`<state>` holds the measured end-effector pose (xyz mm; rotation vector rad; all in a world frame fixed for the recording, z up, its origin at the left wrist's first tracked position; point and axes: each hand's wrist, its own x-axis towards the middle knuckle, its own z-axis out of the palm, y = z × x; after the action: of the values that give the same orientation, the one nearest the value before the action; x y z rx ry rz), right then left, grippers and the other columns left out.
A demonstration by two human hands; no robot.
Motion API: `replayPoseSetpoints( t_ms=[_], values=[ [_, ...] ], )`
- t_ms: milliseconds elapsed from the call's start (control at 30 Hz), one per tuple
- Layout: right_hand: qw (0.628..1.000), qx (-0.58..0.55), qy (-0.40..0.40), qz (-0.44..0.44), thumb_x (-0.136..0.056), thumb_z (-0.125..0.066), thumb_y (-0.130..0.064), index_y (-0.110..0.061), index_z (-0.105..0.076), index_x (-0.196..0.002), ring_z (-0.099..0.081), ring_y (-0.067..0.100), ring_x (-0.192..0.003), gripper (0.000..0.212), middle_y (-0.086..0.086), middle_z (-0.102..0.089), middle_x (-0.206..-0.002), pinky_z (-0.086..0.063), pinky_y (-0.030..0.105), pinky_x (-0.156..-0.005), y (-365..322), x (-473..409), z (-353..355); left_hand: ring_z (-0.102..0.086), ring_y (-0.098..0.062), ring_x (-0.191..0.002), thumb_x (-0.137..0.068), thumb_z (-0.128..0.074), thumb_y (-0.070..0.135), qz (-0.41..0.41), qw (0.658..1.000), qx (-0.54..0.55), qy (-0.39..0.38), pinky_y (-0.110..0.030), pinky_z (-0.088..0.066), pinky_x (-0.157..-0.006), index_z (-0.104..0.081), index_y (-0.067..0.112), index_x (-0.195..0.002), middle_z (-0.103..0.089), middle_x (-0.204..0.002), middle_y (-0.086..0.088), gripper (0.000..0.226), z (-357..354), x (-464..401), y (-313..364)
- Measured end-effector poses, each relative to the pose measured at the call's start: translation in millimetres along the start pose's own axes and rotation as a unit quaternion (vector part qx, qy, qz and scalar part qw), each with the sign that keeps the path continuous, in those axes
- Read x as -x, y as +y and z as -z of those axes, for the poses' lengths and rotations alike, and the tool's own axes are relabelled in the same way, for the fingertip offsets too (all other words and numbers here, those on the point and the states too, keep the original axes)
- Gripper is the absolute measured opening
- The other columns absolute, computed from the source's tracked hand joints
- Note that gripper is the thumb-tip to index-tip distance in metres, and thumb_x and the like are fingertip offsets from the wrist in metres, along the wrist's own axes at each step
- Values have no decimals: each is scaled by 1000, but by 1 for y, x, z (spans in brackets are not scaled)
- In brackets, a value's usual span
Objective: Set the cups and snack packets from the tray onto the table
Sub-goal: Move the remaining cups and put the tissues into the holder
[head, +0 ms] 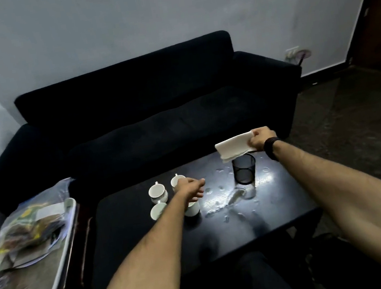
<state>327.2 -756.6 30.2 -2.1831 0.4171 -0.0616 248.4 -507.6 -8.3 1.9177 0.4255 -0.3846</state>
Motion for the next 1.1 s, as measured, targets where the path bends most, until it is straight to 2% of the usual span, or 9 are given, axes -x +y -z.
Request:
replayPoseSetpoints(
  t_ms=[33, 100, 200, 367, 467, 633, 900, 1100],
  values=[
    [1000, 8, 18, 0, -85, -60, -5, -6, -72, -111, -63, 29, -111, 29, 17, -68, -116, -52, 35, -96, 5, -5, 7, -57, -17, -63, -93, -64, 28, -19, 998, -54, 4, -24, -44, -60, -66, 10, -93, -64, -81, -10, 18, -6, -5, -2],
    [999, 19, 38, 4, -85, -61, -1, -8, -71, -114, -62, 32, -112, 32, 17, -65, -120, -55, 40, -93, 13, -13, 17, -64, -20, -81, -87, -69, 32, -62, 983, -170, 25, -27, -49, -75, -74, 11, -99, -72, -91, -10, 25, -12, -12, -5],
    [997, 36, 61, 6, -83, -62, 0, -11, -74, -107, -65, 35, -104, 29, 19, -67, -114, -58, 43, -87, 20, -26, 23, -66, -21, -106, -82, -69, 35, -99, 958, -266, 33, -31, -52, -94, -72, 15, -111, -73, -108, -5, 34, -20, -17, -8],
    [995, 66, 70, 18, -82, -60, -2, -14, -75, -88, -68, 33, -93, 20, 16, -70, -100, -60, 42, -82, 26, -39, 15, -57, -21, -123, -84, -67, 35, -131, 926, -352, 25, -34, -47, -102, -64, 19, -124, -64, -129, -2, 43, -29, -29, -19],
    [993, 95, 57, 31, -82, -58, -2, -12, -74, -84, -68, 32, -89, 19, 17, -68, -96, -62, 40, -74, 29, -44, 4, -53, -19, -127, -86, -66, 36, -145, 917, -371, 20, -33, -44, -105, -61, 21, -129, -59, -135, 1, 46, -33, -37, -27],
    [984, 170, 13, 55, -83, -57, -4, -12, -73, -97, -65, 34, -103, 22, 17, -65, -107, -57, 36, -85, 36, -57, -9, -50, -18, -131, -87, -65, 35, -167, 910, -379, 18, -32, -40, -107, -57, 21, -134, -55, -139, 0, 49, -40, -47, -32],
    [969, 234, -59, 55, -89, -51, -11, -8, -66, -115, -60, 36, -113, 30, 20, -62, -122, -50, 37, -92, 40, -76, -35, -51, -19, -130, -88, -65, 33, -165, 906, -391, 7, -33, -40, -109, -54, 21, -136, -54, -140, -1, 51, -48, -61, -32],
    [957, 268, -78, 80, -86, -55, -4, -8, -57, -120, -57, 39, -116, 34, 20, -57, -126, -49, 42, -93, 49, -86, -56, -46, -17, -134, -87, -64, 33, -154, 903, -402, 9, -33, -38, -111, -53, 24, -137, -51, -142, 2, 52, -51, -66, -40]
  ],
)
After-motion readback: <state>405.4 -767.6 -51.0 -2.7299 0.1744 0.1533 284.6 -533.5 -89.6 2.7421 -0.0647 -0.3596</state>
